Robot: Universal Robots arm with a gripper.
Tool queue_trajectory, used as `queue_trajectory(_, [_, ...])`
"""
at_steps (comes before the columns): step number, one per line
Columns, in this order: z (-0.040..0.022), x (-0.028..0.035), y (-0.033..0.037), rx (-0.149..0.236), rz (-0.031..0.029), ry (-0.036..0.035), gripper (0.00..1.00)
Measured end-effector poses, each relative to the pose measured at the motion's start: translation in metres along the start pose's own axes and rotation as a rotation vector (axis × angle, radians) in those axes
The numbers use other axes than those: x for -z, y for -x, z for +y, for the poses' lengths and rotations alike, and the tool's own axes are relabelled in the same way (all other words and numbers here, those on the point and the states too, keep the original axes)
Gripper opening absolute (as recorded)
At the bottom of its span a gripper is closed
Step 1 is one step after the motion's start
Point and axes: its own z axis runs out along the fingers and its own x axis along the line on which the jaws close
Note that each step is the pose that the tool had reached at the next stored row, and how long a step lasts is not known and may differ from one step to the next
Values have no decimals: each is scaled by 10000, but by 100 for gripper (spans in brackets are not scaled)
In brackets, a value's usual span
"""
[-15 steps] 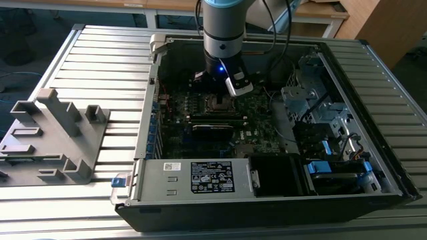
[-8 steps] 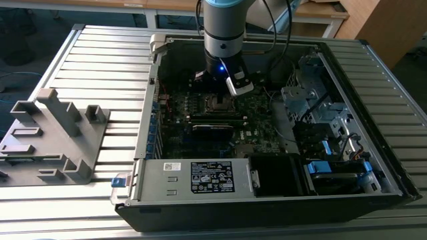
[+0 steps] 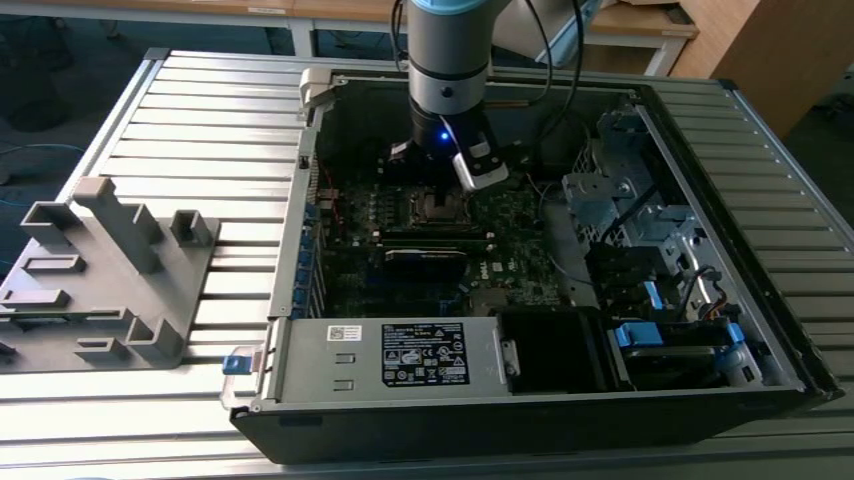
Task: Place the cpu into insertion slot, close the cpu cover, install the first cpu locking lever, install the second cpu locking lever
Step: 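Install the second cpu locking lever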
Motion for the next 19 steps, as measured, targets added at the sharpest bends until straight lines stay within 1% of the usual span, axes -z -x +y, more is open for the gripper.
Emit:
queue_trajectory(3, [2,-3,2,123,13,5,11])
queue_trajectory(19, [3,-4,11,225,24,12,11])
